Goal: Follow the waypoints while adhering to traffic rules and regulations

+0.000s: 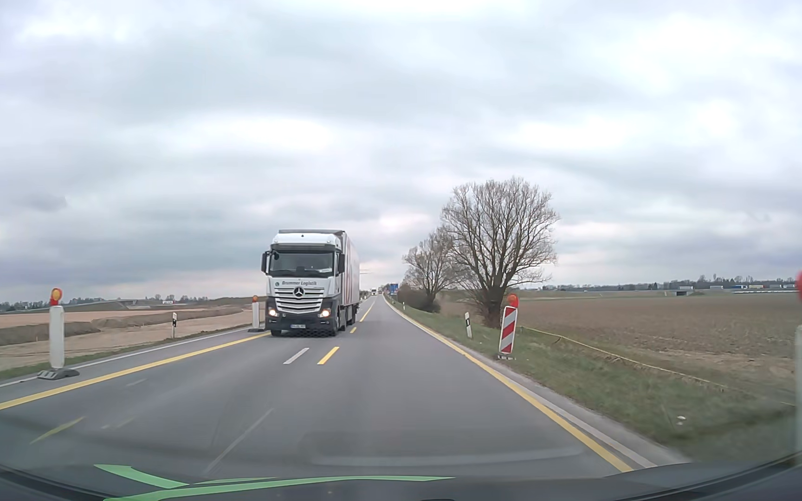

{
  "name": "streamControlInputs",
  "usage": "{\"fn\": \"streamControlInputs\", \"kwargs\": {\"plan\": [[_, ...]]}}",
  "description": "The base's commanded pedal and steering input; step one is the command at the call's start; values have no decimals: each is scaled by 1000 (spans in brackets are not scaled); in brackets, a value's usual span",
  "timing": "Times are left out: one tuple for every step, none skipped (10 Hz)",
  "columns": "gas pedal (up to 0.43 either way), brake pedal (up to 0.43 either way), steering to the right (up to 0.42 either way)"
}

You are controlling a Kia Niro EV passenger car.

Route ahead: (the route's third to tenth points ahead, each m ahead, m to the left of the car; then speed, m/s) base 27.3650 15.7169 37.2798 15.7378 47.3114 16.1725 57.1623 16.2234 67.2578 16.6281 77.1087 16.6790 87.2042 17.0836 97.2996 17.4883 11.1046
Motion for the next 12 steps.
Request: {"fn": "streamControlInputs", "kwargs": {"plan": [[98,0,0],[98,0,0],[98,0,-1],[98,0,-2],[98,0,-4],[98,0,-6],[98,0,-7],[98,0,-7],[98,0,-8],[110,0,-8],[110,0,-8],[110,0,-7]]}}
